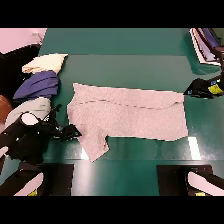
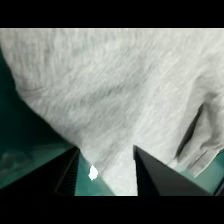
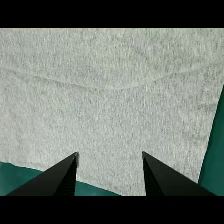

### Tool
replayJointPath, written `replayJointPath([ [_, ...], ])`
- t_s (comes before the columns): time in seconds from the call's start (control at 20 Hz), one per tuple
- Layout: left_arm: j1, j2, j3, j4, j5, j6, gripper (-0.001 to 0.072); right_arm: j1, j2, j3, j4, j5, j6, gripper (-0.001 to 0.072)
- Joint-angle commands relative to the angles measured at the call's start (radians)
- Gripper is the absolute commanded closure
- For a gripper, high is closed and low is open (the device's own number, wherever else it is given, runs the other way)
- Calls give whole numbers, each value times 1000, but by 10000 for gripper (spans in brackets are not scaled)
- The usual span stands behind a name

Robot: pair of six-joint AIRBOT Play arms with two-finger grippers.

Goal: Fold the shirts.

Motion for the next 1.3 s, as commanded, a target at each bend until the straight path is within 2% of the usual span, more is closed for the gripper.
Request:
replayJointPath([
  [0.0,0,3,-37,-63,104,23,449,2,3,0,6,19,0,243],
  [0.05,0,3,-36,-75,124,30,587,2,3,-1,5,31,0,243],
  [0.1,0,4,-36,-86,141,33,692,-1,4,-5,4,48,0,243],
  [0.25,0,7,10,-84,92,57,688,-70,87,-161,2,37,1,243],
  [0.45,0,7,103,-77,24,82,688,-272,242,-543,-3,27,1,243],
  [0.6,0,7,134,-70,24,82,688,-393,315,-809,9,-42,1,244],
  [0.65,0,6,134,-65,24,82,688,-405,330,-872,18,-77,0,273],
  [0.8,0,6,134,-46,21,81,688,-381,338,-969,130,-233,-11,278],
  [0.95,0,6,134,-35,11,81,688,-313,301,-952,137,-337,-6,286],
  [1.0,0,6,134,-34,11,81,688,-289,264,-932,137,-342,-6,323],
  [1.05,0,6,134,-27,10,81,688,-263,227,-910,137,-348,-7,429],
  [1.2,0,7,137,27,-6,71,688,-169,152,-825,129,-362,-7,583],
  [1.25,0,7,146,62,-25,53,689,-141,139,-798,125,-360,-7,603],
])
